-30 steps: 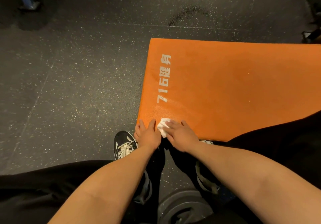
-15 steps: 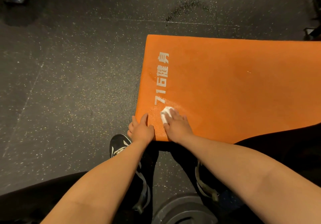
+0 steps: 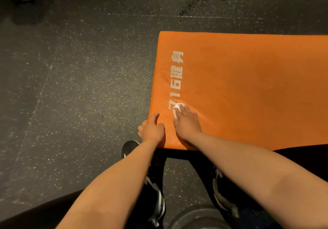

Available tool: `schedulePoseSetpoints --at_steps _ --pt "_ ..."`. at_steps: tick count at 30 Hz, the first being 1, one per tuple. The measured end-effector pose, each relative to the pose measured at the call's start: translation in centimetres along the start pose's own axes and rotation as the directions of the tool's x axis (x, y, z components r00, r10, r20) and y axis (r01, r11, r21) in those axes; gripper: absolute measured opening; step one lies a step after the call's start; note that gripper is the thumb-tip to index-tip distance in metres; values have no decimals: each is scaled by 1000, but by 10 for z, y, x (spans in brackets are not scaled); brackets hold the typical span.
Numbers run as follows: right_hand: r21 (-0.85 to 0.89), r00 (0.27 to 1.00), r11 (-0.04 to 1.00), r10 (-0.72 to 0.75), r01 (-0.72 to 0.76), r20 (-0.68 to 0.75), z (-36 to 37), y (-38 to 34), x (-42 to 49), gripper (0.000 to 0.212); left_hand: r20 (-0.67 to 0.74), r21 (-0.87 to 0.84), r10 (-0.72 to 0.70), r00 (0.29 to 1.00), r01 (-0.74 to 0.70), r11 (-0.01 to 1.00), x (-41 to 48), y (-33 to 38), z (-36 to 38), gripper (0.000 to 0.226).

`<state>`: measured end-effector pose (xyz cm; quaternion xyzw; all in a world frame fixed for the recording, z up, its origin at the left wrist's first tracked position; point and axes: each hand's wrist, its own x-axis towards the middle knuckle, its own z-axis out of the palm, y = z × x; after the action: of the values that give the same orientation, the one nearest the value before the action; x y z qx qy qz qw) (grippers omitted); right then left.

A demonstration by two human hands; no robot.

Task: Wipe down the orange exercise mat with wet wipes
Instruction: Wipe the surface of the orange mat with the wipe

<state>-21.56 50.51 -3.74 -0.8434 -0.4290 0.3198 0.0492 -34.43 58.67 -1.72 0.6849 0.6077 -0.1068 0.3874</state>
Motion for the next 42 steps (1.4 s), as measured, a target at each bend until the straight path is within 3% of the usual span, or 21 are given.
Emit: schedulePoseSetpoints --at_steps 3,6,8,11,13,16,18,23,26,28,30,32,34,39,42 --pt "63 992 990 127 -126 -20 -2 -8 8 57 -26 -3 21 999 -21 1000 -2 2 -2 46" --pt "72 995 993 -95 93 23 7 -26 7 54 -55 -48 35 998 -38 998 -10 -3 1 44" --pt "63 961 962 -270 266 63 11 -29 8 52 -49 -110 32 998 -37 993 -21 -12 7 45" --pt "-12 926 932 -360 363 116 6 -15 17 49 -37 -125 37 999 -41 991 -31 -22 15 56" --pt "-82 953 950 -297 301 51 0 -9 23 50 -36 -144 7 999 -12 990 -31 -21 13 63" --pt "1 997 998 -66 66 -27 -8 -13 28 53 -27 -170 -13 1000 8 985 -29 -17 7 68" --pt "29 998 998 -53 54 -29 -5 -21 20 55 -31 -173 -4 1000 -1 985 -32 -18 6 69" --pt "9 914 915 -404 404 39 13 -32 -15 61 -54 -215 9 998 -21 976 -40 -23 8 70" --pt "-34 877 878 -475 478 67 8 -23 -14 55 -63 -229 12 998 -26 973 -46 -26 9 70" --pt "-78 911 908 -409 411 43 3 -16 -5 50 -66 -214 27 997 -40 976 -48 -25 8 71" --pt "-26 979 978 -206 206 -3 -4 -13 1 50 -66 -207 32 997 -45 977 -48 -23 5 71" --pt "22 998 998 -57 58 -22 -4 -16 -2 53 -67 -203 27 997 -40 978 -48 -20 4 69" --pt "5 996 996 -84 84 -29 4 -25 -14 54 -74 -226 20 997 -36 973 -47 -20 3 64" --pt "-49 931 930 -361 364 51 15 -39 -27 49 -78 -308 -33 996 8 951 -41 -20 0 60" --pt "-93 960 955 -278 280 39 2 -26 -14 49 -78 -236 -20 997 2 972 -40 -18 0 59"
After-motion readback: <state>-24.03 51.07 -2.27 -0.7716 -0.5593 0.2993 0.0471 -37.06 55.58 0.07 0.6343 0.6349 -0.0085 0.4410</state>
